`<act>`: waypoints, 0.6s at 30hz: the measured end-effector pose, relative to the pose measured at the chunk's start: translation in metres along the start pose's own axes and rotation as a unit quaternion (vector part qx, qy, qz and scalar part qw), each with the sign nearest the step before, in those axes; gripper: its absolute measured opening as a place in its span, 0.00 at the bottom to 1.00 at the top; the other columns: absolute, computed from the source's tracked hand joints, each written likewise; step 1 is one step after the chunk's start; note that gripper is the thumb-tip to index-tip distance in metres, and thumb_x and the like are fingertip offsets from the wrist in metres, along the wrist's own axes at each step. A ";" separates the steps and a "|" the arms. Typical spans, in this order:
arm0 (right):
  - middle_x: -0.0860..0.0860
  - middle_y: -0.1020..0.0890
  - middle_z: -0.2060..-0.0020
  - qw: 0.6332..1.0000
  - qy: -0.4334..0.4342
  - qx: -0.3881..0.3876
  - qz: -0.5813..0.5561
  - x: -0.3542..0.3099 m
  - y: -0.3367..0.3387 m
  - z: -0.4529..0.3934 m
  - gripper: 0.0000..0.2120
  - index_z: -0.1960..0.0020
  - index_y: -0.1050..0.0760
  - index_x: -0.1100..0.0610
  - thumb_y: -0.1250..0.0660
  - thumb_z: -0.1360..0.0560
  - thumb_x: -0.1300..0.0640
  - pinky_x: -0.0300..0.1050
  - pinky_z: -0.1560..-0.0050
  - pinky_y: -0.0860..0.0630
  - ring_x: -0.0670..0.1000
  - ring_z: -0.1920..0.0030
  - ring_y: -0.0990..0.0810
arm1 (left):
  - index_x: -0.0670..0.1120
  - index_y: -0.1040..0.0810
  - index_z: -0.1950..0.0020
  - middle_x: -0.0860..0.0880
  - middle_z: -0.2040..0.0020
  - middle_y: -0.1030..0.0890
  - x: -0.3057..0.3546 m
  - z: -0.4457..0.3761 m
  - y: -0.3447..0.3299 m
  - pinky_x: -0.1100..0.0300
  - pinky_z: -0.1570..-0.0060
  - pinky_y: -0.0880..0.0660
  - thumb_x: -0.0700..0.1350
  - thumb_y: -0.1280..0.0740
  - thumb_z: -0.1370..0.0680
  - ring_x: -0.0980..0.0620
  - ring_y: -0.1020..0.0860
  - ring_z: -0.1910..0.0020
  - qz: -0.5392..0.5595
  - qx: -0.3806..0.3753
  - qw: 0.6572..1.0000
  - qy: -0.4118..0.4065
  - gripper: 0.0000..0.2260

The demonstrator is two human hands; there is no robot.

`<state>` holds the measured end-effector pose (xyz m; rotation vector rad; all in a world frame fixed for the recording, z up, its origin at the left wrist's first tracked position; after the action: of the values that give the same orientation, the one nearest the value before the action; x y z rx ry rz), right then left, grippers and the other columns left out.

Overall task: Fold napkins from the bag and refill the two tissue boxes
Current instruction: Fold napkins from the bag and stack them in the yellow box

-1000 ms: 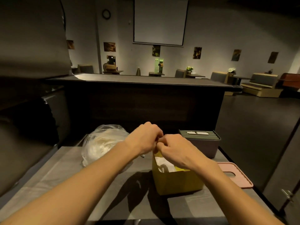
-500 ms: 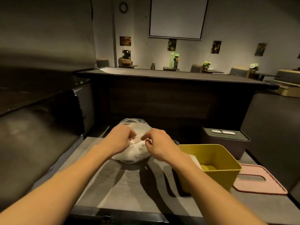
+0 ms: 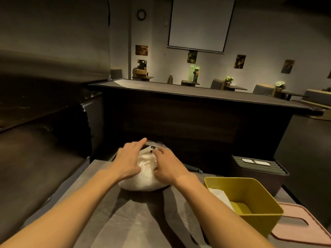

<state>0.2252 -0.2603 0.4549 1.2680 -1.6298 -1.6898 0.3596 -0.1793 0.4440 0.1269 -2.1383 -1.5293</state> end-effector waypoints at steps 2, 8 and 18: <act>0.56 0.34 0.22 1.000 -0.003 -0.004 0.009 0.001 -0.003 -0.006 0.30 0.19 0.39 0.58 0.37 0.19 0.60 0.50 0.22 0.37 0.57 0.22 0.37 | 0.55 0.55 0.16 0.47 0.25 0.29 -0.003 0.002 -0.007 0.51 0.30 0.29 0.34 0.31 0.27 0.47 0.28 0.29 0.057 -0.044 0.997 0.023 0.48; 0.55 0.34 0.22 0.998 0.022 0.052 -0.004 -0.002 -0.008 -0.020 0.29 0.19 0.39 0.56 0.36 0.18 0.54 0.50 0.22 0.38 0.55 0.22 0.36 | 0.55 0.59 0.16 0.46 0.21 0.33 -0.007 0.005 -0.011 0.57 0.32 0.30 0.31 0.33 0.24 0.48 0.29 0.27 0.132 -0.031 0.990 0.044 0.48; 0.51 0.20 0.33 0.995 0.085 0.026 0.042 -0.018 -0.022 -0.040 0.24 0.25 0.28 0.44 0.34 0.19 0.58 0.51 0.35 0.25 0.52 0.34 0.22 | 0.57 0.56 0.16 0.46 0.18 0.39 -0.019 0.011 -0.025 0.48 0.23 0.38 0.32 0.33 0.26 0.44 0.39 0.20 0.206 -0.035 0.974 0.092 0.47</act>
<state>0.2727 -0.2619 0.4441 1.3111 -1.6127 -1.4573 0.3661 -0.1718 0.4123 -0.1834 -1.8235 -1.2905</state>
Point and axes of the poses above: each hand's wrist, its own z-axis away from the middle knuckle, its own y-axis out of the back of the hand, x = y × z, the point moved 3 cm from there along -z, towards the middle knuckle
